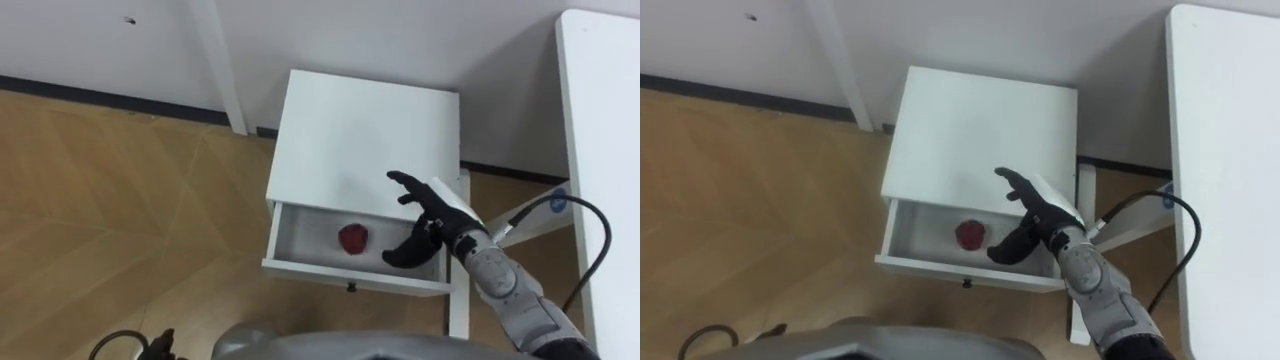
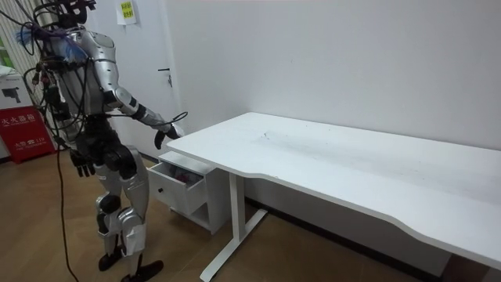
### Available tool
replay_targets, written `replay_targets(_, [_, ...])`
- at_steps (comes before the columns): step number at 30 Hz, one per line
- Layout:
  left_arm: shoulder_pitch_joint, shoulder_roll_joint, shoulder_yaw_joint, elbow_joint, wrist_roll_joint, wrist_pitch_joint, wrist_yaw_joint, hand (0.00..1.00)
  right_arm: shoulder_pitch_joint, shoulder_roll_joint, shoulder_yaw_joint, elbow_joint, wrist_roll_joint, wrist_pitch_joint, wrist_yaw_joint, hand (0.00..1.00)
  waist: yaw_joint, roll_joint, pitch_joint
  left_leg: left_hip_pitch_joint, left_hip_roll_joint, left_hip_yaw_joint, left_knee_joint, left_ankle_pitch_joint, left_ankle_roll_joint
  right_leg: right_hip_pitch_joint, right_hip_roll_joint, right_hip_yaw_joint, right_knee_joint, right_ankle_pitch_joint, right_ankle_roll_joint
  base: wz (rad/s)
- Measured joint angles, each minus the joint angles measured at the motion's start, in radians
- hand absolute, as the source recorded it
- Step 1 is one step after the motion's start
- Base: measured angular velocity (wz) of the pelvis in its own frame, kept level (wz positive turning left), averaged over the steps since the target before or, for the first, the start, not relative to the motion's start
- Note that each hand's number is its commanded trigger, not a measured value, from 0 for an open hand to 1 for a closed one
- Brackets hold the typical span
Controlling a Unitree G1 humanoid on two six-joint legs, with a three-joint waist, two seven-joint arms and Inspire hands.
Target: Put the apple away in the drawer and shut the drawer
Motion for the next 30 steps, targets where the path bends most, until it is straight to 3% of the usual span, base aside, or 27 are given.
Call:
replay_targets(11, [-0.003,-0.003,-0.001,0.041,-0.024,0.0,0.047,0.0,-0.004,0.009,-0.012,0.048,0.053,-0.011,-0.034,0.0,-0.003,0.009,0.0053,0.004,0.0,0.009,0.0,0.0,0.0,0.006,-0.001,0.013,0.0,0.0,0.0,-0.01])
replay_targets(15, [0.003,-0.004,0.004,0.034,-0.023,0.003,0.048,0.0,-0.009,0.042,-0.092,0.172,0.132,-0.024,-0.088,0.0,-0.013,0.01,0.0034,0.002,0.0,0.008,0.002,0.0,0.0,0.006,-0.003,0.0,0.001,0.0,0.0,0.05])
replay_targets(18, [0.011,-0.012,0.03,0.027,-0.023,0.005,0.048,0.0,-0.018,0.055,-0.197,0.321,0.163,-0.019,-0.133,0.0,-0.052,0.019,0.0028,-0.008,-0.005,0.033,0.029,-0.003,0.005,-0.012,-0.025,-0.002,0.051,-0.008,0.011,0.15])
replay_targets(20, [0.001,-0.018,0.044,0.043,-0.024,0.007,0.049,0.0,-0.009,0.046,-0.294,0.432,0.2,-0.019,-0.179,0.0,-0.099,0.042,-0.002,-0.015,-0.015,0.087,0.03,0.003,0.026,-0.117,-0.069,0.003,0.28,-0.031,0.031,0.18])
replay_targets(21, [-0.01,-0.019,0.047,0.051,-0.024,0.008,0.049,0.0,-0.005,0.043,-0.325,0.46,0.215,-0.017,-0.194,0.0,-0.109,0.049,-0.0026,-0.01,-0.018,0.091,0.029,0.001,0.032,-0.165,-0.082,0.007,0.382,-0.028,0.028,0.28])
replay_targets(22, [-0.026,-0.011,0.054,0.052,-0.024,0.006,0.058,0.0,0.01,0.039,-0.37,0.493,0.241,-0.006,-0.222,0.0,-0.124,0.047,-0.0008,0.001,-0.031,0.105,0.037,-0.01,0.055,-0.29,-0.122,0.054,0.621,0.019,0.008,0.14])
replay_targets(23, [-0.038,-0.008,0.068,0.063,-0.025,0.001,0.07,0.0,0.02,0.032,-0.403,0.518,0.242,0.006,-0.241,0.0,-0.131,0.05,-0.0007,-0.002,-0.034,0.117,0.077,-0.026,0.079,-0.427,-0.137,0.129,0.828,0.182,0.016,-0.04])
replay_targets(24, [-0.043,-0.006,0.068,0.074,-0.026,-0.001,0.074,0.0,0.02,0.026,-0.41,0.529,0.244,0.008,-0.249,0.0,-0.133,0.07,0.0022,-0.007,-0.026,0.117,0.098,-0.037,0.09,-0.495,-0.128,0.165,0.921,0.287,0.021,-0.59])
replay_targets(25, [-0.054,0.003,0.068,0.091,-0.028,0.0,0.079,0.0,0.014,0.019,-0.417,0.532,0.244,0.008,-0.264,0.0,-0.131,0.092,0.0046,-0.028,-0.001,0.124,0.141,-0.064,0.097,-0.641,-0.088,0.211,1.175,0.294,-0.002,-0.72])
replay_targets(26, [-0.062,0.011,0.068,0.11,-0.029,0.01,0.084,0.0,0.016,0.016,-0.415,0.534,0.242,0.004,-0.276,0.0,-0.139,0.109,0.0113,-0.049,0.029,0.116,0.184,-0.079,0.101,-0.769,-0.051,0.207,1.46,0.213,-0.027,-0.66])
replay_targets(27, [-0.066,0.011,0.067,0.107,-0.036,0.017,0.085,0.0,0.019,0.013,-0.411,0.544,0.245,0.003,-0.277,0.0,-0.143,0.126,0.0115,-0.055,0.049,0.11,0.194,-0.08,0.103,-0.816,-0.035,0.191,1.56,0.181,-0.032,-0.25])
replay_targets(28, [-0.074,0.009,0.067,0.103,-0.042,0.028,0.083,0.0,0.02,0.008,-0.393,0.574,0.249,0.006,-0.279,0.0,-0.149,0.162,0.0104,-0.064,0.087,0.102,0.197,-0.082,0.104,-0.877,-0.015,0.159,1.661,0.141,-0.034,0.0])
replay_targets(29, [-0.079,0.013,0.067,0.101,-0.042,0.034,0.082,0.0,0.02,0.009,-0.364,0.599,0.255,0.019,-0.277,0.0,-0.154,0.171,0.0112,-0.067,0.098,0.081,0.203,-0.086,0.097,-0.903,-0.017,0.163,1.673,0.116,-0.021,0.09])
replay_targets(30, [-0.079,0.018,0.065,0.102,-0.042,0.032,0.083,0.0,0.02,0.01,-0.343,0.612,0.26,0.026,-0.275,0.0,-0.156,0.166,0.0129,-0.068,0.091,0.076,0.212,-0.092,0.092,-0.898,-0.023,0.179,1.653,0.105,-0.012,0.19])
